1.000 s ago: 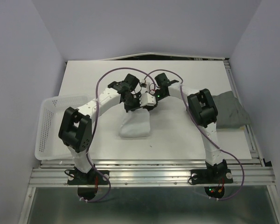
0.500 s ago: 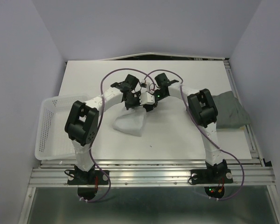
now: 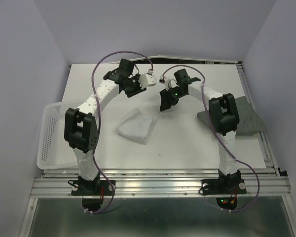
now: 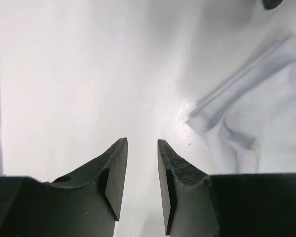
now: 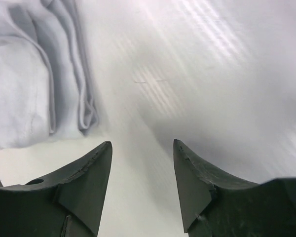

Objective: Fold and stack the skirts
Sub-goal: Fold the skirt

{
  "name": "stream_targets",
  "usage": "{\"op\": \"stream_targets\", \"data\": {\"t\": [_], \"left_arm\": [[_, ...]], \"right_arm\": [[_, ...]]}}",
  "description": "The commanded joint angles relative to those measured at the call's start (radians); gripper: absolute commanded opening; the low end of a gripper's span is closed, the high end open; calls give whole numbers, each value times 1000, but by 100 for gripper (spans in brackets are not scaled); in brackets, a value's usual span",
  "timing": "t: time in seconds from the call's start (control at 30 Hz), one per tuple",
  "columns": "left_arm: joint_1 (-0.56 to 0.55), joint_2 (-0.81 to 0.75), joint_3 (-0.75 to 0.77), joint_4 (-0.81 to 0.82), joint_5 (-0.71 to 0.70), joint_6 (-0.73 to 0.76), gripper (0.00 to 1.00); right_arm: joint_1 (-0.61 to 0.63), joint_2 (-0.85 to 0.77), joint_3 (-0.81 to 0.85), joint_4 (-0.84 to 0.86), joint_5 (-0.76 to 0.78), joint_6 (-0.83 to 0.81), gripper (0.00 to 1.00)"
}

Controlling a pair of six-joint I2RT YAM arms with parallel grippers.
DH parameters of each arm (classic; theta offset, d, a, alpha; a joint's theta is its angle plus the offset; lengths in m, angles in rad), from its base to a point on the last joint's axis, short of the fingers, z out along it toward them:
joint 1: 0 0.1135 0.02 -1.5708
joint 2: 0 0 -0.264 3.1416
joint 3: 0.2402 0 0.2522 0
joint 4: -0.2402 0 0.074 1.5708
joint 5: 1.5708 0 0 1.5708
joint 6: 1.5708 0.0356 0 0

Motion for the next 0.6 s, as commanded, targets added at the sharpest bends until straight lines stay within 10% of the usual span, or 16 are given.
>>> {"op": "stream_targets", "data": {"t": [0.0,0.23,0.57], "left_arm": [[61,-87,138,-87,57,-113,45],[123,-150,37,-138,260,-297,45],[177,-239,-302,-46,613,-482,32]], "right_arm": [[-50,-123,69,-14,83,41,58],[-50,-222,2,-46,-85,191,44],[104,-374,-277,331,-279,583,45]]}}
